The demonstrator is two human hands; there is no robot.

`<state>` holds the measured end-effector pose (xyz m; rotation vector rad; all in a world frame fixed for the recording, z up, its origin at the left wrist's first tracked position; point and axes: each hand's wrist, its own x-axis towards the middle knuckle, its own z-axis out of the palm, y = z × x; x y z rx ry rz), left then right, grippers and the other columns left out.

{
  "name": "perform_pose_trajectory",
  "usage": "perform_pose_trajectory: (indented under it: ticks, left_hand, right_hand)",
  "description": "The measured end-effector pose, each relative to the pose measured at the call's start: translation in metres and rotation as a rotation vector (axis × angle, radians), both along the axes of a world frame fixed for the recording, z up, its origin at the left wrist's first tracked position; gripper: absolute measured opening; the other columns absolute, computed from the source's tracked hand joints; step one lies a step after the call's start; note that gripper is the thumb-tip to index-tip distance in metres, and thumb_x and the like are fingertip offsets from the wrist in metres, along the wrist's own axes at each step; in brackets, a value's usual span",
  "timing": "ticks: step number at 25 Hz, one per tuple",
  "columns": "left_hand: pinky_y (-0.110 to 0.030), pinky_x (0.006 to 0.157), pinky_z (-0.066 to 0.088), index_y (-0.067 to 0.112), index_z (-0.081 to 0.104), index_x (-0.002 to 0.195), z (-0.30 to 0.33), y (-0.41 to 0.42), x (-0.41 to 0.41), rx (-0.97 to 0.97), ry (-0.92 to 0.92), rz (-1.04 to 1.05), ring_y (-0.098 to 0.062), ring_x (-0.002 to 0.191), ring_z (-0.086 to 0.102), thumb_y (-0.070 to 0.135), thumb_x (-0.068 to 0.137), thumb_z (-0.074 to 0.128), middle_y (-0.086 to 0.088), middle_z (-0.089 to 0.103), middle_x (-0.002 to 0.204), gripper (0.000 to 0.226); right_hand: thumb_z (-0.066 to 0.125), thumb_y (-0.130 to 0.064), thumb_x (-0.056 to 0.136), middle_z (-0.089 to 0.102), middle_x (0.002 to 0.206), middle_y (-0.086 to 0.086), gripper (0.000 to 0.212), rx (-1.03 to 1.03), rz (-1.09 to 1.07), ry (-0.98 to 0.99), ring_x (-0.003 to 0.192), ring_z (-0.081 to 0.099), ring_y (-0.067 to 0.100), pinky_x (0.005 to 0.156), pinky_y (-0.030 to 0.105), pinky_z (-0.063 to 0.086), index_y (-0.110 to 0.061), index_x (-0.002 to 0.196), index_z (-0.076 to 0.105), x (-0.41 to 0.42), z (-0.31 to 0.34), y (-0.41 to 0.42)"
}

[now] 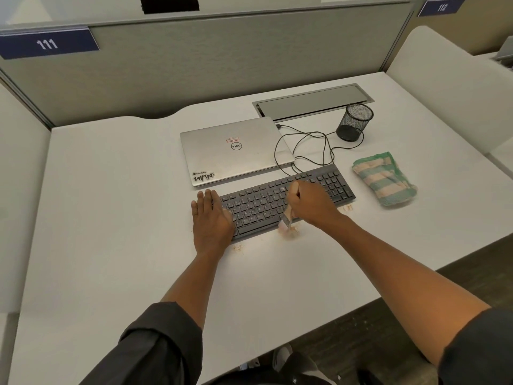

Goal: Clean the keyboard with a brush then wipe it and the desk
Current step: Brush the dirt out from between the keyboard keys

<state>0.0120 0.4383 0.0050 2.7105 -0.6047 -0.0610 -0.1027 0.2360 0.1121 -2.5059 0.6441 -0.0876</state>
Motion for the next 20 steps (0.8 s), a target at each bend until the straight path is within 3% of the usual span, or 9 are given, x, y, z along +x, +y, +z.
perform_pose_trajectory:
  ticks: [4,9,14,18,20]
  left_hand:
    - [-0.045,0.127,0.003,-0.002,0.023,0.157,0.000,0.000,0.000,-0.002,-0.006,-0.003,-0.031,0.156,0.010,0.022,0.100,0.037,-0.018,0.025,0.165,0.063]
    - [-0.045,0.127,0.003,-0.002,0.024,0.156,0.000,0.001,-0.001,-0.012,-0.006,-0.007,-0.031,0.156,0.010,0.022,0.100,0.038,-0.018,0.025,0.164,0.063]
    - [-0.045,0.127,0.003,-0.002,0.025,0.157,-0.001,0.001,0.000,-0.012,-0.007,-0.009,-0.032,0.156,0.010,0.022,0.100,0.038,-0.018,0.025,0.164,0.062]
    - [-0.044,0.127,0.001,-0.002,0.024,0.157,0.000,0.001,0.000,-0.013,0.001,-0.004,-0.031,0.156,0.009,0.022,0.100,0.036,-0.017,0.024,0.165,0.062]
    - [-0.044,0.127,0.001,-0.001,0.024,0.157,0.000,0.001,0.000,-0.015,0.004,-0.002,-0.030,0.156,0.009,0.022,0.101,0.037,-0.017,0.023,0.165,0.062]
  right_hand:
    - [0.038,-0.017,0.099,0.065,0.070,0.004,0.030,-0.025,-0.085,-0.151,0.066,0.062,0.018,0.057,0.031,0.048,-0.010,0.083,0.062,0.000,0.004,-0.008]
    - [0.039,-0.015,0.096,0.068,0.070,0.015,0.034,-0.052,0.010,-0.024,0.069,0.067,0.032,0.060,0.041,0.055,-0.003,0.076,0.065,-0.009,-0.004,-0.011]
    - [0.040,-0.020,0.098,0.070,0.073,0.004,0.028,0.059,-0.067,-0.123,0.072,0.066,0.018,0.065,0.030,0.051,-0.013,0.088,0.065,-0.007,0.003,-0.014]
    - [0.041,-0.017,0.096,0.070,0.069,0.012,0.033,0.018,-0.008,-0.006,0.068,0.068,0.028,0.065,0.045,0.058,-0.004,0.081,0.066,-0.007,-0.002,-0.010]
    - [0.041,-0.018,0.096,0.070,0.070,0.011,0.033,0.005,-0.037,-0.008,0.068,0.069,0.027,0.065,0.044,0.058,-0.004,0.082,0.067,-0.004,0.003,-0.017]
